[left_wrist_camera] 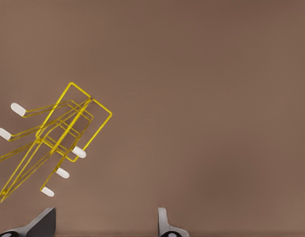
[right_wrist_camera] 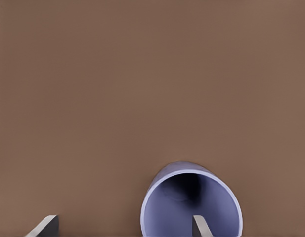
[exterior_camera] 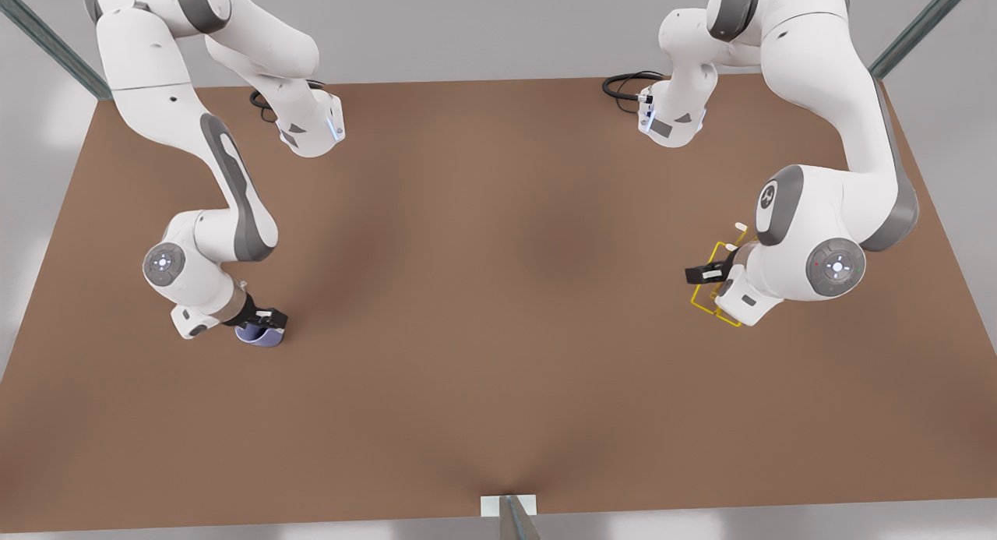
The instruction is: Place the cup on the cup holder
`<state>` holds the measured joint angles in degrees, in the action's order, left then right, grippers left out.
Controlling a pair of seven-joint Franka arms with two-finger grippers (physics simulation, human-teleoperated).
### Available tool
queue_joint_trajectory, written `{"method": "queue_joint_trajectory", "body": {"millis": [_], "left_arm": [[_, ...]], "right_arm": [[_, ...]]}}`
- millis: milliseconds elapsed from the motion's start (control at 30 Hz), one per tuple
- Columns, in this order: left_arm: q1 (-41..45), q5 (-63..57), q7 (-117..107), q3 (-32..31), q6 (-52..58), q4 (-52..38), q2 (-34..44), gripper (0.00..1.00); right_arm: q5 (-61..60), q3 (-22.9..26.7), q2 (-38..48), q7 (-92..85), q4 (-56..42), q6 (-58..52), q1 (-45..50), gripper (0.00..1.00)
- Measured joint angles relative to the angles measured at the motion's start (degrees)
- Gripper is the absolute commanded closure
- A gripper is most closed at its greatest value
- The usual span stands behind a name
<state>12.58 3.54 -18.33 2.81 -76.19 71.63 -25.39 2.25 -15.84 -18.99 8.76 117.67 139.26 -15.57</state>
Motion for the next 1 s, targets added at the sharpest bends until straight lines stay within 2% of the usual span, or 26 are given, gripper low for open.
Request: {"method": "queue_joint_trajectory", "body": {"millis": [833,867,900,933,967,1000], "left_arm": [[0.1,0.0,-0.4,0.0,0.6,0.0,0.0,0.0],[0.1,0.0,-0.4,0.0,0.7,0.0,0.0,0.0],[0.1,0.0,-0.4,0.0,0.8,0.0,0.0,0.0],[0.1,0.0,-0.5,0.0,0.8,0.0,0.0,0.0],[0.1,0.0,-0.5,0.0,0.9,0.0,0.0,0.0],[0.1,0.0,-0.5,0.0,0.9,0.0,0.0,0.0]], "right_arm": [[2.7,-1.1,-5.5,-3.3,0.1,1.6,-1.9,0.0],[2.8,-1.1,-5.6,-3.3,0.1,1.6,-2.0,0.04],[2.8,-1.1,-5.7,-3.4,0.1,1.6,-2.0,0.23],[2.8,-1.1,-5.7,-3.5,0.1,1.6,-2.0,0.48],[2.7,-1.1,-5.7,-3.7,0.1,1.6,-2.0,0.59],[2.5,-1.1,-5.8,-3.9,0.1,1.6,-2.0,0.78]]}}
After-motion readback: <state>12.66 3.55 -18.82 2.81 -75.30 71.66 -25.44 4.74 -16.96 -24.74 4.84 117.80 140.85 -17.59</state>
